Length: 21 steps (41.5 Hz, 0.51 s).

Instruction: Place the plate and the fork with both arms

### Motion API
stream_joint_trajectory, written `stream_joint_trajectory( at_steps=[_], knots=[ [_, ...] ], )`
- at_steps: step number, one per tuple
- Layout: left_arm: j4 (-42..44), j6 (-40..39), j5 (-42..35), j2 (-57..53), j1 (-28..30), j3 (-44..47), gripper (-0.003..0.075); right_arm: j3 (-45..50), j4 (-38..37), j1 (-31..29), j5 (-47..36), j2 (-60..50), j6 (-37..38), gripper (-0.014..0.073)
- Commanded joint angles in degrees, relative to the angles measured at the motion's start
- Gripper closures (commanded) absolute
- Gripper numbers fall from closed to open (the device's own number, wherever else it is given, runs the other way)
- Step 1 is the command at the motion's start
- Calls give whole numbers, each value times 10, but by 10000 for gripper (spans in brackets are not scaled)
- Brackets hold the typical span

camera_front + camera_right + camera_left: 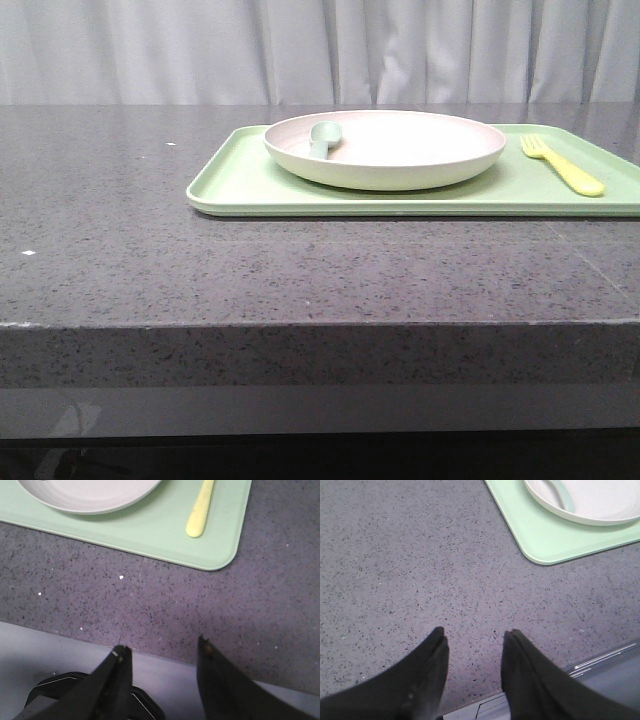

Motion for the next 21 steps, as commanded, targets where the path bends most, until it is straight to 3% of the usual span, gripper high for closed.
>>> stream_joint_trajectory(
  at_steps=[1,12,21],
  knots=[
    [-7,-6,-35,-2,2,-16,461,18,-11,-1,-41,-53,2,251],
    [-7,-6,-35,-2,2,-16,461,85,-11,-1,-90,-163,2,251],
    [-7,-6,-35,-2,2,-16,462,98,-11,-1,-104,-186,2,251]
  ],
)
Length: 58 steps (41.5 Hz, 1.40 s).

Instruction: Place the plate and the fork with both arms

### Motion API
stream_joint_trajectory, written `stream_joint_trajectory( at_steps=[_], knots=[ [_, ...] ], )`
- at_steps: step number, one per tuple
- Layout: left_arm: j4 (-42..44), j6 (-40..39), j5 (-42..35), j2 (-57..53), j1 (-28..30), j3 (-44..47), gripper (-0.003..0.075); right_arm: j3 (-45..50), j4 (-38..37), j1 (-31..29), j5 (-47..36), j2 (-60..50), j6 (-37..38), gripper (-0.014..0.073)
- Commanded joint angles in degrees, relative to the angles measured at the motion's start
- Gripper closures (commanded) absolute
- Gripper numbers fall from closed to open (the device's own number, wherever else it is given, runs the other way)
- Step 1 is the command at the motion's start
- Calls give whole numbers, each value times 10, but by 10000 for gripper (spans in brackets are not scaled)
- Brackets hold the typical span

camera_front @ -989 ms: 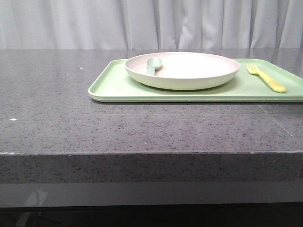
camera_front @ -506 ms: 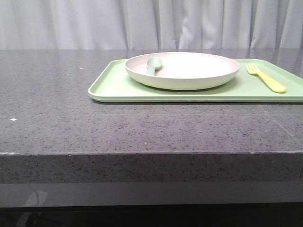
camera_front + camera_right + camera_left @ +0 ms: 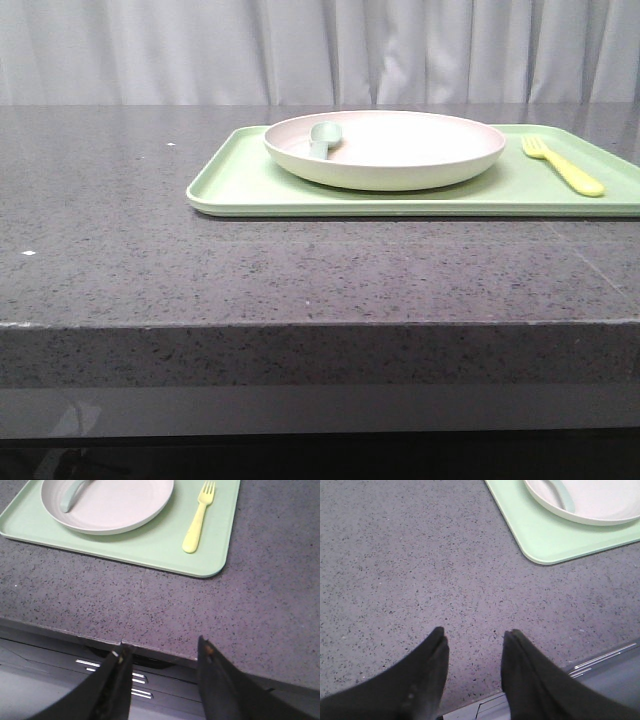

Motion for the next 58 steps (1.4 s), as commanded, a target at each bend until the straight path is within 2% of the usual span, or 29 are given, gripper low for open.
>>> stream_joint_trajectory(
  at_steps=[1,9,14,18,22,25,48,52,58],
  knots=[
    [-7,-6,-35,-2,2,-16,462,-11,-11,-1,-47,2,2,251],
    [-7,-11,-35,-2,2,-16,463,-11,-12,-1,-48,2,2,252],
    [36,-81,-35,-2,2,-16,528,-11,-12,-1,-48,2,2,284],
    [76,-124,-35,-2,2,-16,629,-11,-12,-1,-48,2,2,395],
    [78,-126,-35,-2,2,-16,733,-11,-12,-1,-48,2,2,541],
    [78,-126,-35,-2,2,-16,741,-11,-12,-1,-48,2,2,655],
    [78,-126,-37,-2,2,-16,741,-11,-11,-1,-44,2,2,662],
    [76,-126,-39,-26,3,-9,741,-11,-11,-1,-44,2,2,662],
    [90,-126,-87,-98,33,29,741,-11,-11,-1,-43,2,2,662]
  ],
)
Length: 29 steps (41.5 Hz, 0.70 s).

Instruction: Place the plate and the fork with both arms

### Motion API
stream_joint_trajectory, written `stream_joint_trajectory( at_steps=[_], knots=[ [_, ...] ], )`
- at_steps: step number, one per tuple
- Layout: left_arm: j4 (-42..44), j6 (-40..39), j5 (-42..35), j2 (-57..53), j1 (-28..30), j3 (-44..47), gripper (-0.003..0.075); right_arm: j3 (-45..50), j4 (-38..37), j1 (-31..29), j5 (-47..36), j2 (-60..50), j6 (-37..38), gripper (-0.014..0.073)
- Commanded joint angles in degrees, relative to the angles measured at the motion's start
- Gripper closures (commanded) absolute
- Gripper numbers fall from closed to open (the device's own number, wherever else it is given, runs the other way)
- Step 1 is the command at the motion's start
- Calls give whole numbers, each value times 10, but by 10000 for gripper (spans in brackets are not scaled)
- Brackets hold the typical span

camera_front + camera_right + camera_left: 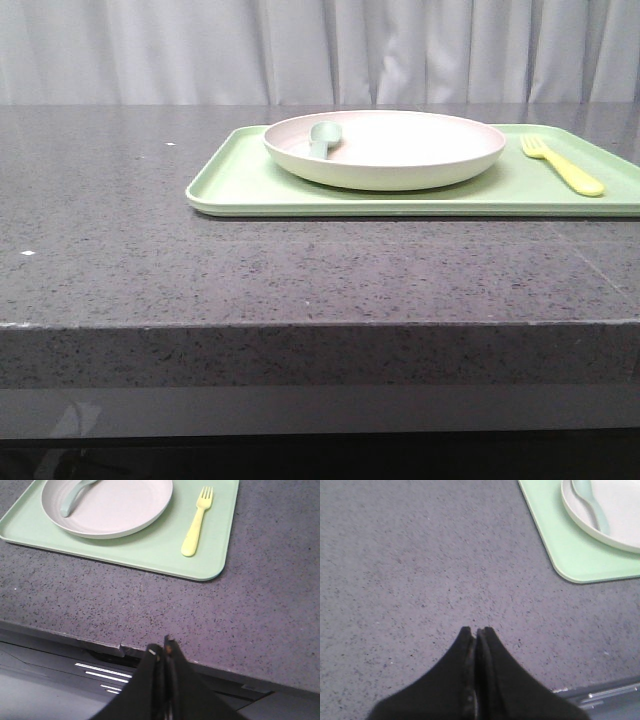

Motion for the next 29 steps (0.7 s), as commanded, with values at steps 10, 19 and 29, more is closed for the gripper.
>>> stream_joint_trajectory(
  at_steps=[10,19,29],
  knots=[
    [8,-7,-303,-181,92,191,741,-13,-11,-1,-37,2,2,662],
    [8,-7,-436,-293,123,355,741,-13,-11,-1,-37,2,2,662],
    [8,-7,-511,-346,124,444,741,-13,-11,-1,-37,2,2,662]
  ],
)
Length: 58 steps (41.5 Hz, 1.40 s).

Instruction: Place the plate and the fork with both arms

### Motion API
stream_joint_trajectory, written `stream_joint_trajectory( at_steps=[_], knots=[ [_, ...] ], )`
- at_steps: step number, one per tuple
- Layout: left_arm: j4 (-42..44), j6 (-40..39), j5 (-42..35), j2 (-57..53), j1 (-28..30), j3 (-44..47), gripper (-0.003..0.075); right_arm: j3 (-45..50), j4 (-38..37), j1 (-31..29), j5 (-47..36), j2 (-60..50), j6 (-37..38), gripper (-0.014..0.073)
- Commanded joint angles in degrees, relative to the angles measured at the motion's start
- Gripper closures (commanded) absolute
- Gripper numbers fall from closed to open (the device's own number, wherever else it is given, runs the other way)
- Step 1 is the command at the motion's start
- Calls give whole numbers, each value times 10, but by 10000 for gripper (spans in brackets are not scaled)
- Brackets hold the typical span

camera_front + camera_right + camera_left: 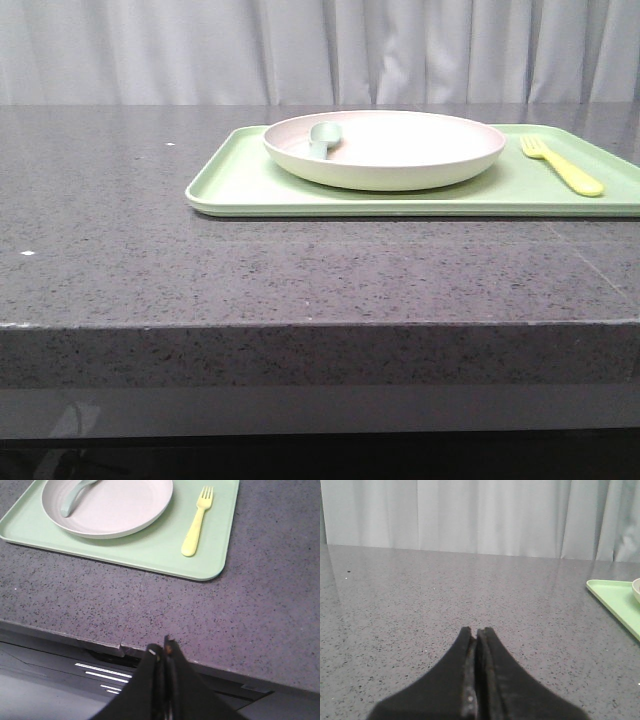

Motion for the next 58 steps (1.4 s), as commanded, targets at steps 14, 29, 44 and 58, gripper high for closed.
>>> stream_joint_trajectory(
  at_steps=[14,29,44,58],
  knots=[
    [-4,-7,-84,-32,12,19,741,-13,-11,-1,-36,2,2,662],
    [-4,-7,-85,-32,12,19,741,-13,-11,-1,-35,2,2,662],
    [-4,-7,-85,-32,-8,19,741,-13,-11,-1,-35,2,2,662],
    [-4,-7,-85,-31,-8,19,741,13,-21,-22,-57,-21,1,662]
  ],
)
